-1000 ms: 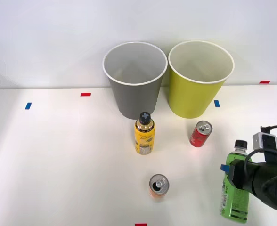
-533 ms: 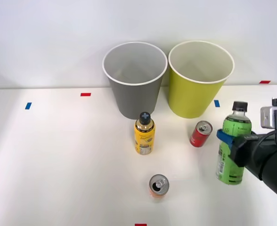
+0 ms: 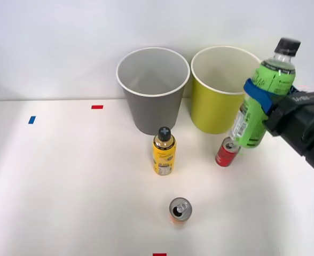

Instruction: Put cans in the gray bin, plastic bottles in the light green bin

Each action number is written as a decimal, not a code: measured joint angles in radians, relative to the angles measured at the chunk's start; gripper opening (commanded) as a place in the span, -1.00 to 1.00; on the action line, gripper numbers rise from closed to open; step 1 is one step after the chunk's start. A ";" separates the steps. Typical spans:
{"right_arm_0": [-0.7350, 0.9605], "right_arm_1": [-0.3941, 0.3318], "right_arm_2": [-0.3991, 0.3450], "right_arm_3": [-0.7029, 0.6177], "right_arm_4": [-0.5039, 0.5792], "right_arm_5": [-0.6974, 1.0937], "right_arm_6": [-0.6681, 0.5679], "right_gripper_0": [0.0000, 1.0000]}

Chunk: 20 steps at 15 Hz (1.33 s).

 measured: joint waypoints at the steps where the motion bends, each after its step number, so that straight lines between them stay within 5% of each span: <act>1: -0.058 0.001 -0.008 0.023 -0.002 -0.009 -0.006 -1.00; 11: -0.481 -0.022 -0.058 0.468 0.148 -0.166 -0.048 -1.00; 20: -0.611 -0.196 0.146 0.889 0.152 -0.605 -0.052 -1.00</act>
